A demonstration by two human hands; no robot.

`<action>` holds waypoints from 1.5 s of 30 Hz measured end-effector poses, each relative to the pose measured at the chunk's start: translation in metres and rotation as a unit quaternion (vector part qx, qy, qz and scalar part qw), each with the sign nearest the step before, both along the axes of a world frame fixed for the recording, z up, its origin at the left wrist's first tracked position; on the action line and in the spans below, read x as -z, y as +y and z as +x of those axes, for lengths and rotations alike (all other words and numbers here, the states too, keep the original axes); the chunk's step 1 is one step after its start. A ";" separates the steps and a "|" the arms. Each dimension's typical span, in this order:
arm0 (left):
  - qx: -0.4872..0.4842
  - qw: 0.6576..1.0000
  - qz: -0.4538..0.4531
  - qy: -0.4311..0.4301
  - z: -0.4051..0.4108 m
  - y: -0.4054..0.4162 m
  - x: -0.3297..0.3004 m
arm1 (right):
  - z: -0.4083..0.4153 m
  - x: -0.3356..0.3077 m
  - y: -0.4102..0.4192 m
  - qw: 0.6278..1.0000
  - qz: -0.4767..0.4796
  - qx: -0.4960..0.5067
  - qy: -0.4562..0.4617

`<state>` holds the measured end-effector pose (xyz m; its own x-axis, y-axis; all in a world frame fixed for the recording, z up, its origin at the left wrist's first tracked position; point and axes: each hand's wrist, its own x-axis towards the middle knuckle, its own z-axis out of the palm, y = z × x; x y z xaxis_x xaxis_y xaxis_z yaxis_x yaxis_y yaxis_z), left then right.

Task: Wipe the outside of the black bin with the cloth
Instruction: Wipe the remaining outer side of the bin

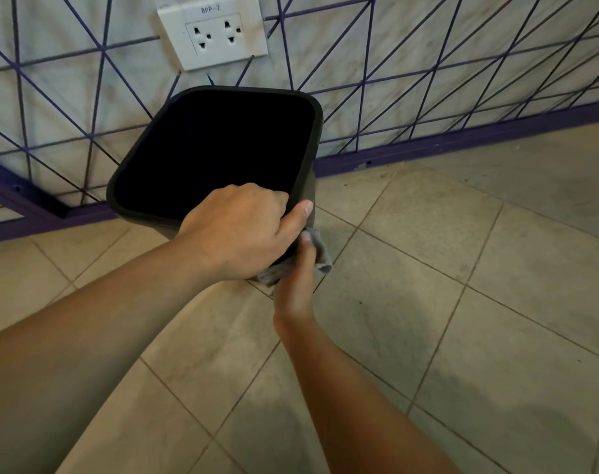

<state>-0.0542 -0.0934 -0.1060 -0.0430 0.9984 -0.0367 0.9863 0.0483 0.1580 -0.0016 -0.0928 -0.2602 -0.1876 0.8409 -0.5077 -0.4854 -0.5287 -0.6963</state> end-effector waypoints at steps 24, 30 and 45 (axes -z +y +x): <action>0.007 1.000 0.008 -0.019 -0.003 0.001 0.001 | -0.006 -0.045 -0.016 0.995 -0.032 0.043 0.083; 0.007 0.999 0.001 -0.038 -0.003 0.001 0.001 | -0.025 -0.018 0.011 0.995 -0.004 0.099 -0.006; -0.015 0.997 0.016 -0.076 -0.006 0.003 0.001 | -0.014 -0.048 -0.027 0.953 0.259 0.088 -0.129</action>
